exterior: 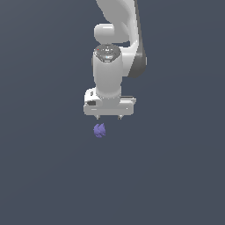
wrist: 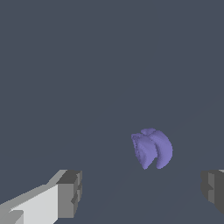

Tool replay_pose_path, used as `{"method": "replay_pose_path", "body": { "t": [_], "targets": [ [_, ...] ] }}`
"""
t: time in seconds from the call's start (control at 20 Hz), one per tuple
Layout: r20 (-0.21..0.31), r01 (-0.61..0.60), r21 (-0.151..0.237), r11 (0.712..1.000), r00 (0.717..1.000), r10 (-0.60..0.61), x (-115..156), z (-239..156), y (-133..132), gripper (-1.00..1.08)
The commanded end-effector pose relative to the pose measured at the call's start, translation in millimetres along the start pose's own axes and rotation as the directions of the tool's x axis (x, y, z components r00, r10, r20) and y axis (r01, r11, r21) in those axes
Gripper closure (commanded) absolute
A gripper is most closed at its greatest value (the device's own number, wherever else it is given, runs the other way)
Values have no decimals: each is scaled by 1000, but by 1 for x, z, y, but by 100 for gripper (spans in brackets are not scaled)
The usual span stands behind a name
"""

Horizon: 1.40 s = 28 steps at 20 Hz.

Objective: Pick up the object and move it to a goal position.

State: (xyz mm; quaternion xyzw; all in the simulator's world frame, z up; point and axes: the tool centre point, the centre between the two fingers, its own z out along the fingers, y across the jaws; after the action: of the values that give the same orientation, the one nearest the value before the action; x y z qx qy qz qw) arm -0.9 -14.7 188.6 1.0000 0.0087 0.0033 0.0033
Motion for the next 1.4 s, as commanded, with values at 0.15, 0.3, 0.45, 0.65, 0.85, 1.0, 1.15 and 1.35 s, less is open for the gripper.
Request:
{"method": "replay_pose_path", "body": {
  "t": [0.15, 0.3, 0.45, 0.65, 0.85, 1.0, 1.15, 1.35],
  "targets": [
    [0, -1, 4, 1000, 1000, 1, 0, -2, -4, -92],
    [-2, -7, 13, 1000, 1000, 7, -2, -8, -13, -92],
    [-2, -12, 18, 1000, 1000, 12, -2, -11, -19, -92],
    [-2, -10, 17, 1000, 1000, 10, -2, -10, -17, -92],
    [-2, 8, 15, 1000, 1000, -8, -2, -2, -12, -92],
    [-1, 31, 13, 999, 1000, -31, -3, 8, -4, -92],
    [0, 62, 11, 998, 998, -62, -4, 22, 6, -92],
    [1, 118, 8, 993, 993, -118, -8, 46, 23, -92]
  ]
}}
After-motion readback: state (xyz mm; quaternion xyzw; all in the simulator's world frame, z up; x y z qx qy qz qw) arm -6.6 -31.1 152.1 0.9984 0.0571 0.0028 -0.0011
